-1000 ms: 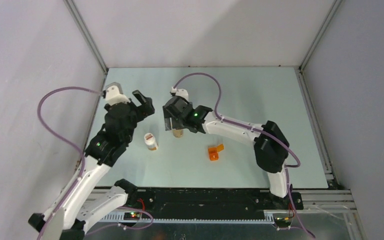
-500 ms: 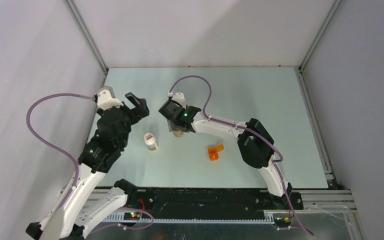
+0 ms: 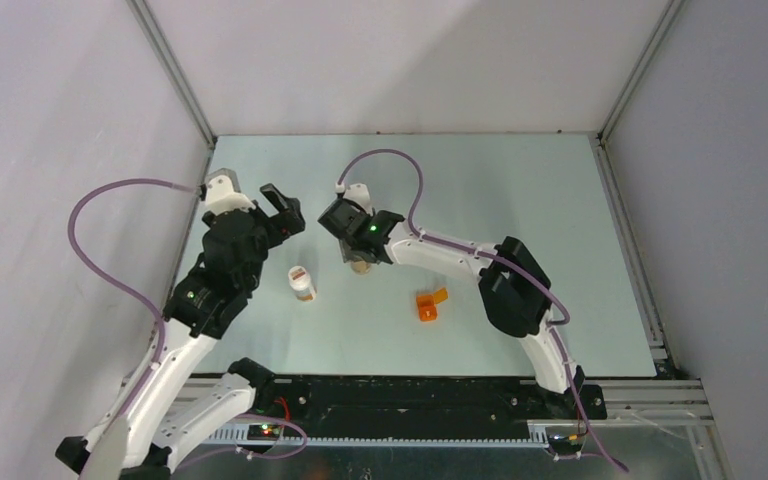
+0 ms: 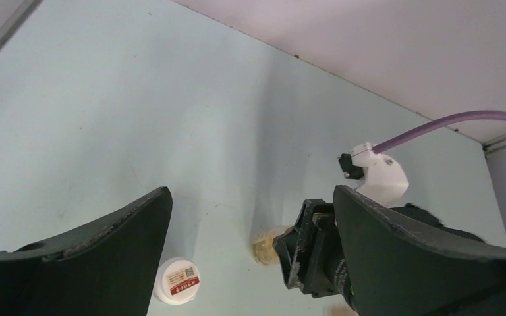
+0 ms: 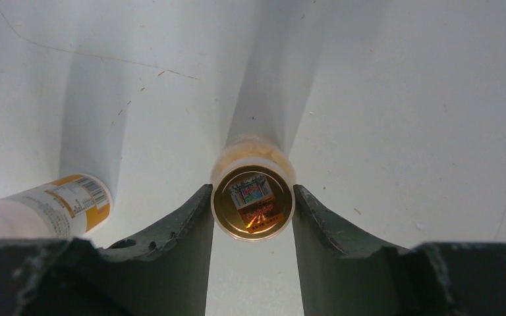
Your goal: Sort the pills into containers
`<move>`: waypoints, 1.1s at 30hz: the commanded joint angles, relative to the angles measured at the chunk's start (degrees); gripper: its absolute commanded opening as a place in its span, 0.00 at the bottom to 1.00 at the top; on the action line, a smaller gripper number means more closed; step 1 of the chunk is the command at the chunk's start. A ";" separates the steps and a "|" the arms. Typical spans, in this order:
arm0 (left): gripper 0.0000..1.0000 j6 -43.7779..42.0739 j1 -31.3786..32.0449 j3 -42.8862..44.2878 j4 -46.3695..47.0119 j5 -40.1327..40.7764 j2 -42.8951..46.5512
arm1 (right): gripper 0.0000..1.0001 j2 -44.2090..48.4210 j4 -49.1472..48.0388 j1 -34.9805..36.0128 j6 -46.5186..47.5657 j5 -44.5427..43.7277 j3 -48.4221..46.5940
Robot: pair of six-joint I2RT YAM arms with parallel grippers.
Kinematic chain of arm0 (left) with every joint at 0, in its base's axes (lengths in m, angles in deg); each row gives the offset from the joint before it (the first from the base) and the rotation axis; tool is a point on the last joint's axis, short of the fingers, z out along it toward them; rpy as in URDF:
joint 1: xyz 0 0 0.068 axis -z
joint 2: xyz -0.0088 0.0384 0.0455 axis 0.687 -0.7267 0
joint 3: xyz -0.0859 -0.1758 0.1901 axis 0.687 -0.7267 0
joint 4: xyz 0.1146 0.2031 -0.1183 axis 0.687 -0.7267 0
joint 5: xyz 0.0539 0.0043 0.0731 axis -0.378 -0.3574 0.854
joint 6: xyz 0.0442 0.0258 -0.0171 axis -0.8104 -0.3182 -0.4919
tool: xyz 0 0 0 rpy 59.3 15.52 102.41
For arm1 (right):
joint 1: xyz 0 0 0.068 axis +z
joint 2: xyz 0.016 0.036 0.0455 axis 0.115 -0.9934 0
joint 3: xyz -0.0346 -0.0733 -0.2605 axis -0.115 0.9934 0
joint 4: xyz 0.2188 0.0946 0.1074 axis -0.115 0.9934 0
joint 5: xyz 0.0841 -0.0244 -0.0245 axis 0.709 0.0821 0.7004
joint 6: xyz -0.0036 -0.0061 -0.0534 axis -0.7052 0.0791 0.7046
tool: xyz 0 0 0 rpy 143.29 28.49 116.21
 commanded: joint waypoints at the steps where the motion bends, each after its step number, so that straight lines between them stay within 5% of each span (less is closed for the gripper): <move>1: 0.98 -0.95 -0.48 -1.64 3.56 -5.29 -2.15 | 0.24 10.01 0.89 -1.07 1.64 -0.03 1.10; 10: 0.98 -3.76 0.38 -3.35 13.72 -23.82 -10.77 | 0.24 29.28 -0.21 -9.67 4.65 11.91 18.29; 18: 0.99 -10.22 7.96 -2.73 22.83 -30.61 -18.42 | 0.26 44.99 1.65 -21.60 9.60 29.21 25.60; 28: 0.99 -23.87 12.56 -1.62 29.14 -58.25 -24.02 | 0.28 51.32 1.74 -28.17 15.04 52.43 25.83; 33: 0.97 -26.90 12.62 0.17 28.40 -70.98 -26.14 | 0.28 51.38 1.89 -28.05 16.61 57.24 25.93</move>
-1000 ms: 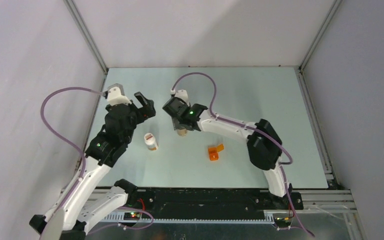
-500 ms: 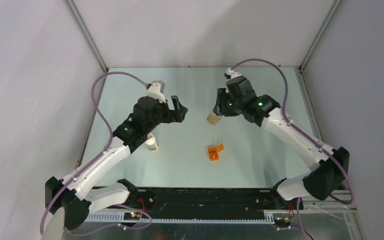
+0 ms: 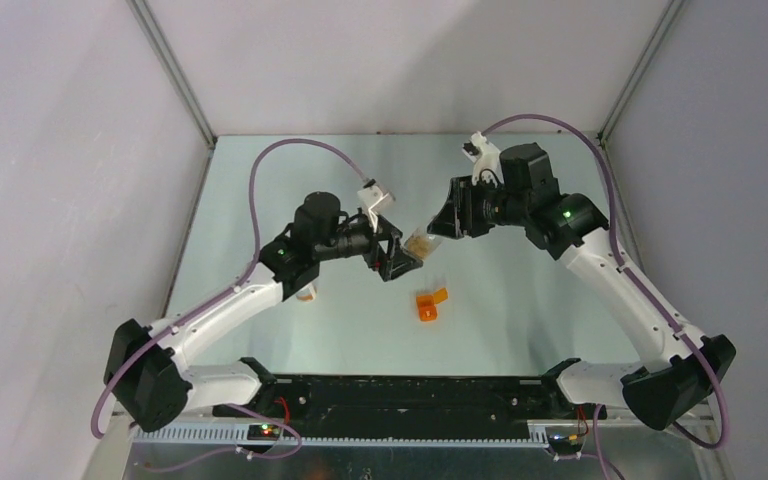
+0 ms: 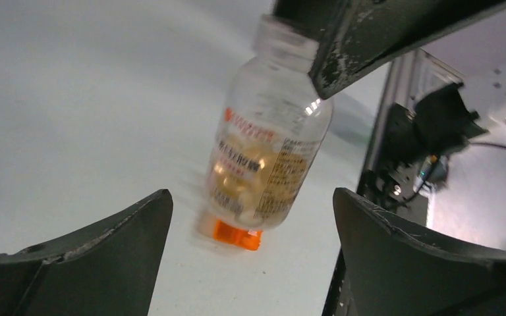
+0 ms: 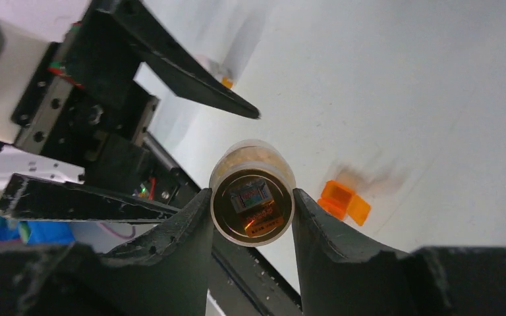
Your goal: Sort the pills into containers
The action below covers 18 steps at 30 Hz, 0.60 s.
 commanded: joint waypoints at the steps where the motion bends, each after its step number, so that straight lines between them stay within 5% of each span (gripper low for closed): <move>1: 0.96 -4.96 0.24 2.74 3.22 -14.53 -1.44 | 0.28 1.13 -0.89 0.03 2.87 9.21 -0.07; 6: 0.85 -4.92 0.28 2.86 4.47 -21.36 -2.95 | 0.28 1.48 -2.27 0.10 3.33 12.52 0.72; 18: 0.63 -5.00 0.24 2.36 5.67 -21.47 -3.24 | 0.28 0.10 -4.13 0.99 3.36 18.98 1.29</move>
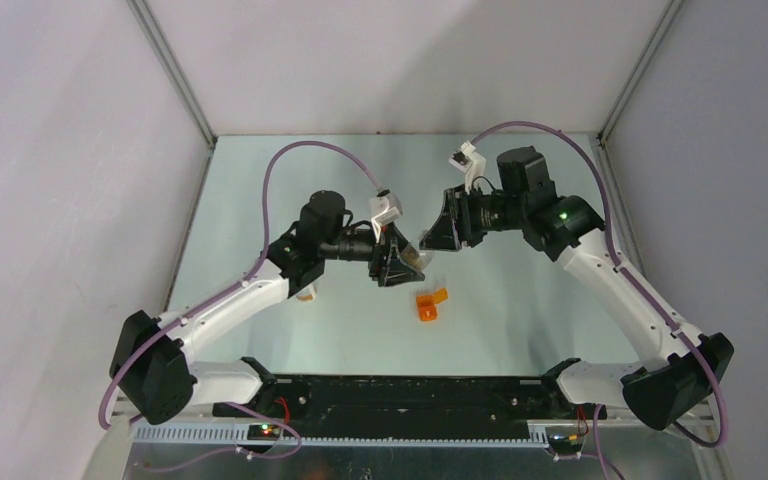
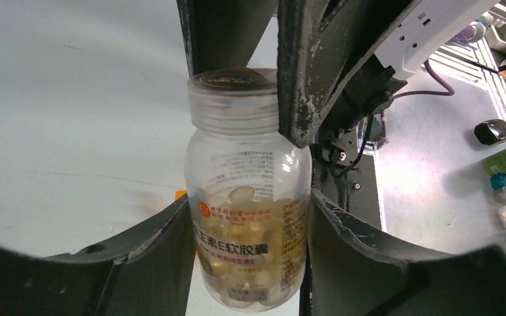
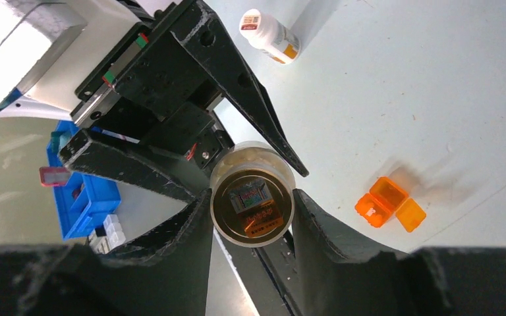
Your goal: Sort the pills into containers
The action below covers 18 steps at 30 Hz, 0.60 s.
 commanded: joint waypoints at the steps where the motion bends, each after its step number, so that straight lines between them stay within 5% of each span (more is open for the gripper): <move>1: 0.59 -0.97 0.21 2.06 2.40 -1.82 -0.02 | 0.29 0.01 -3.67 0.60 0.10 4.16 -0.49; 3: 0.48 -1.33 0.20 2.08 1.91 -1.99 -0.25 | 0.28 -0.08 -4.26 0.76 -0.49 4.53 -0.55; 8: 0.03 -0.25 0.23 2.18 2.49 -3.29 -0.12 | 0.24 -0.04 -5.68 1.29 1.02 5.44 0.09; 14: 0.00 5.00 0.29 1.92 6.43 -7.89 0.86 | 0.01 1.24 -12.13 1.54 7.97 19.22 4.31; 18: 0.00 8.30 0.24 0.32 10.69 -10.22 2.71 | 0.00 2.16 -12.24 1.72 13.81 25.30 4.43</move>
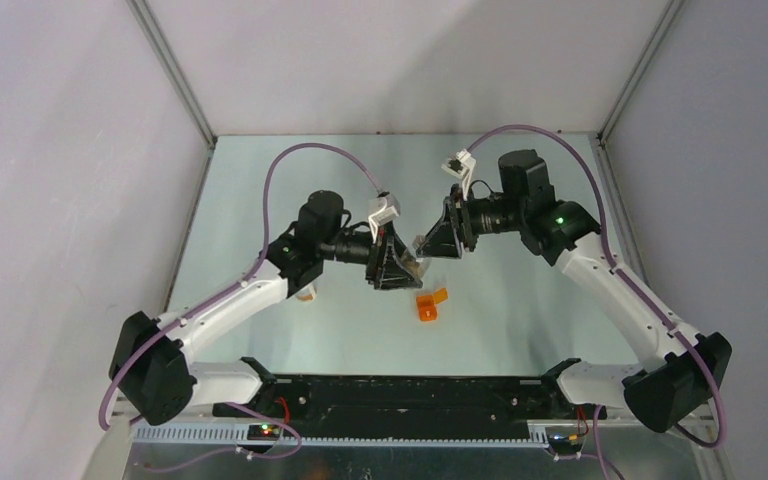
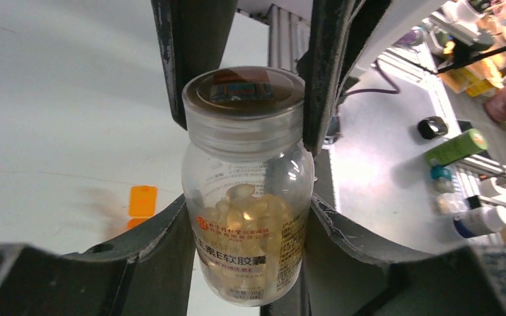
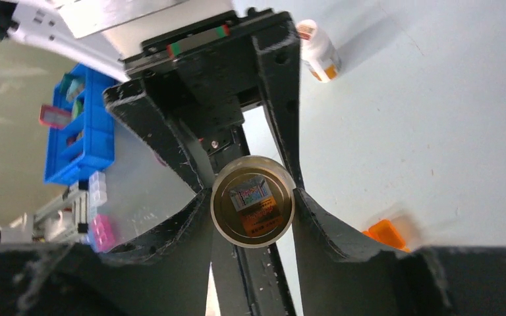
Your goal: Sort the pills into containers
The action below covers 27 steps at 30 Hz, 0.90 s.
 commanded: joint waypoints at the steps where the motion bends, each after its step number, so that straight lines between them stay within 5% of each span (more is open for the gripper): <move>1: 0.00 4.11 0.66 0.28 12.09 -4.97 3.26 | 0.00 2.13 -4.43 1.80 8.24 15.98 0.41; 4: 0.00 4.00 0.71 -0.41 12.38 -3.63 4.08 | 0.07 3.28 -5.72 1.63 8.67 10.58 0.40; 5: 0.00 2.80 0.67 -0.45 11.80 -2.66 4.58 | 0.46 3.43 -6.80 1.60 7.52 5.26 0.41; 7: 0.00 1.07 0.70 -0.49 9.99 2.87 5.48 | 0.82 3.83 -8.97 2.04 1.18 -3.66 0.46; 8: 0.00 0.61 0.75 -0.57 8.95 4.54 6.12 | 0.91 4.11 -9.82 2.23 -0.88 -6.30 0.54; 13: 0.00 -0.44 0.65 -0.58 7.44 15.14 7.46 | 0.93 7.07 -20.32 10.10 -14.50 -30.22 4.34; 17: 0.00 0.49 0.71 -1.21 8.20 18.70 8.59 | 0.84 7.93 -22.82 18.03 -18.78 -51.40 6.43; 20: 0.00 0.35 0.69 -1.89 8.24 19.56 9.56 | 0.76 7.56 -23.74 20.38 -21.12 -58.07 6.65; 27: 0.00 -0.35 0.67 -2.45 6.86 21.76 10.43 | 0.83 8.42 -27.80 22.68 -21.41 -61.73 7.80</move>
